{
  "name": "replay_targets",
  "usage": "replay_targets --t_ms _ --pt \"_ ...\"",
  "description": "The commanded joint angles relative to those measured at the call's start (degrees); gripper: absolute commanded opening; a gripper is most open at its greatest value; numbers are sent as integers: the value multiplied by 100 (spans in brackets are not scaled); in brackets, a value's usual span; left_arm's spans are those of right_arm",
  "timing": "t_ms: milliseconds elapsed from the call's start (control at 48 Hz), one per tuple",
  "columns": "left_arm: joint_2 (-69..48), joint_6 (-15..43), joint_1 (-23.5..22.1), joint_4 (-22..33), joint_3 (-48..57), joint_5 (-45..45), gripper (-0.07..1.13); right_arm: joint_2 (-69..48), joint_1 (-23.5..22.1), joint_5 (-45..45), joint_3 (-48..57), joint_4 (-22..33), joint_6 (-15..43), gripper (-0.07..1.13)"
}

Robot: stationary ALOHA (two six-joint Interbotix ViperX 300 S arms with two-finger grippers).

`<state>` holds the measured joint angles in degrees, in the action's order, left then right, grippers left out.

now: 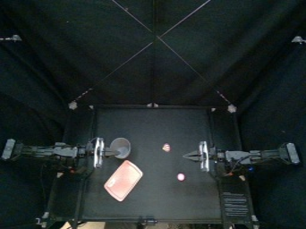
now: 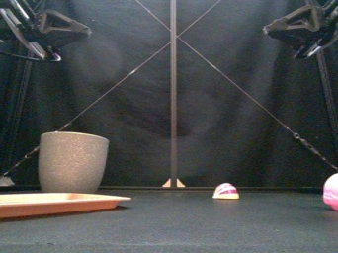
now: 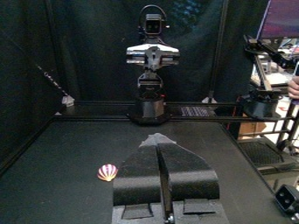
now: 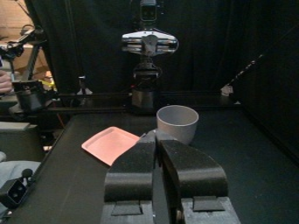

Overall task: Pick the onion then place it on the pink plate
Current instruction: Pick the onion

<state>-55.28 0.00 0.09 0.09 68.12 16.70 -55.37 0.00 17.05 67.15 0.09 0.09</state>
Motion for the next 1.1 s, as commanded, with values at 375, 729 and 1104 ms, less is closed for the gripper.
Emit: replay_targets --t_ms 375,729,1104 --pt "35 18 211 9 -272 -879 7 1626 -615 -9 -721 -1020 229 70" --pt "35 18 264 18 -246 -861 11 2813 -1169 -334 -984 -1266 237 102" --pt "35 0 457 18 -211 -861 11 4658 -1793 -2716 -2188 -1960 246 102"
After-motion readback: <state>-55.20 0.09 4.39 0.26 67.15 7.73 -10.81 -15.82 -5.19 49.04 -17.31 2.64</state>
